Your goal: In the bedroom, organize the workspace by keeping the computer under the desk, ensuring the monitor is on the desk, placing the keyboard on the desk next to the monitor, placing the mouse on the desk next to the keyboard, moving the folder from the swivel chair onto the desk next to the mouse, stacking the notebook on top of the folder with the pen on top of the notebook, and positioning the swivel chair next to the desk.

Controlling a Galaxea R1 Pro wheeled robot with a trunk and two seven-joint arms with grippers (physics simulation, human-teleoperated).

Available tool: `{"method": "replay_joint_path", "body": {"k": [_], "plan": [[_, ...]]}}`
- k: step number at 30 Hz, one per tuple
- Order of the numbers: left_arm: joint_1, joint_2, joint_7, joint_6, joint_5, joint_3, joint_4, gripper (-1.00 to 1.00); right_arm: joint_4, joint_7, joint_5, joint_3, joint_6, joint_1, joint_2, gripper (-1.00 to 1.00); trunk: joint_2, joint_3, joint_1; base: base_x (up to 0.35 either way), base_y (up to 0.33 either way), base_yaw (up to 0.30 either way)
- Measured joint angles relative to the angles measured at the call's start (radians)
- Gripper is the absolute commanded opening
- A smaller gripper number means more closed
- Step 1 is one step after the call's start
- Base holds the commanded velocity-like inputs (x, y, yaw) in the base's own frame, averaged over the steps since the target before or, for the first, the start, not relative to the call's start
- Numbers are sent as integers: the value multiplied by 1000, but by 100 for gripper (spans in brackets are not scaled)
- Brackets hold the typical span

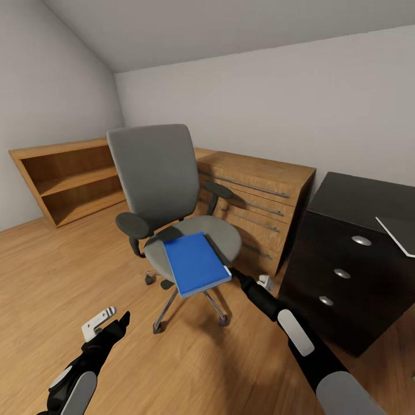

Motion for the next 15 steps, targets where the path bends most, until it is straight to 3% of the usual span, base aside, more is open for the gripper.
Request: {"method": "replay_joint_path", "body": {"k": [6, 15], "plan": [[0, 0, 0, 0, 0, 0, 0, 100, 18, 0, 1, 2, -1, 0, 28, 100, 0, 0, 0, 0, 0, 0], [0, 0, 0, 0, 0, 0, 0, 100, 29, -1, 3, 4, -3, 0, 39, 100, 0, 0, 0, 0, 0, 0]]}}
